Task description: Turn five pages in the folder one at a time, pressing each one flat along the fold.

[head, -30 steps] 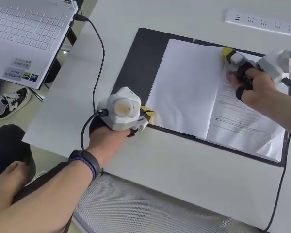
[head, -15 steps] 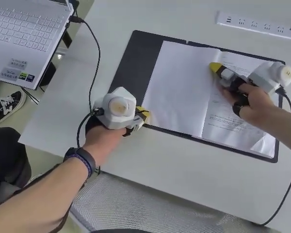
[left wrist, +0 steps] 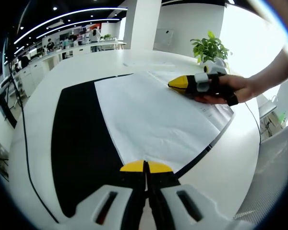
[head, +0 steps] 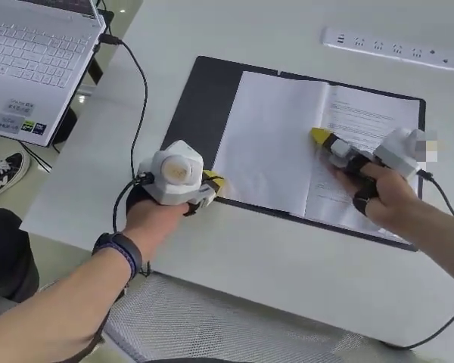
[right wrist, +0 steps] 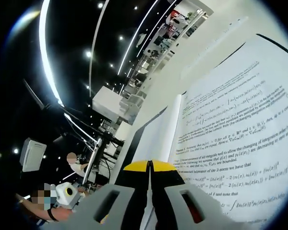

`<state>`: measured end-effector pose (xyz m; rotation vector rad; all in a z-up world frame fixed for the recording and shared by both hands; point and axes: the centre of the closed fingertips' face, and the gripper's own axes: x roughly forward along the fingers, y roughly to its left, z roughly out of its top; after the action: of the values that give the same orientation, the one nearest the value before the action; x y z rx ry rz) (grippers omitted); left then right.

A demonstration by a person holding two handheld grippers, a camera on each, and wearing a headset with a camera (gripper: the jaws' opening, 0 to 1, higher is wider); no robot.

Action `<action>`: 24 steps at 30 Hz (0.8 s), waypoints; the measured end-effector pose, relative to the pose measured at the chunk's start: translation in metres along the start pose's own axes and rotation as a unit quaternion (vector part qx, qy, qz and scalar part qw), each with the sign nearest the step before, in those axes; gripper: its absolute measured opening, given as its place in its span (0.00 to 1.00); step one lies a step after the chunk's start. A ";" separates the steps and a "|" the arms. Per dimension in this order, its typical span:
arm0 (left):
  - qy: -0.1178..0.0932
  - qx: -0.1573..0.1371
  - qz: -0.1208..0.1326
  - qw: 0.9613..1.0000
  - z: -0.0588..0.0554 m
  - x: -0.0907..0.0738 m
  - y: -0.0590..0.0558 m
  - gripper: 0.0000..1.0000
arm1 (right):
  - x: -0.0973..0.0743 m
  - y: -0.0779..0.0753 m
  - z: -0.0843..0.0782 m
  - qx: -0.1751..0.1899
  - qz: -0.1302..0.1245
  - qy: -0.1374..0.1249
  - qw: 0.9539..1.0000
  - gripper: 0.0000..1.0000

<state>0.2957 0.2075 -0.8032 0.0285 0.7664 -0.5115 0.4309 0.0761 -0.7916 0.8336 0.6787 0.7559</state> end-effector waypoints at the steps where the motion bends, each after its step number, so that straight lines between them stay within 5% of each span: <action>1: 0.000 -0.001 0.000 1.000 0.000 0.000 0.000 0.00 | -0.004 0.006 -0.006 -0.001 0.002 0.003 1.000 0.00; 8: -0.005 -0.013 0.000 1.000 0.000 -0.001 0.000 0.00 | -0.028 0.037 -0.040 -0.012 0.016 0.030 0.999 0.00; 24: -0.005 -0.012 -0.001 1.000 -0.003 0.003 0.003 0.00 | -0.058 0.050 -0.092 -0.018 0.033 0.085 0.996 0.00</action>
<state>0.2970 0.2092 -0.8077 0.0024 0.7621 -0.5039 0.3122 0.0880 -0.7825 0.7671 0.7889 0.9036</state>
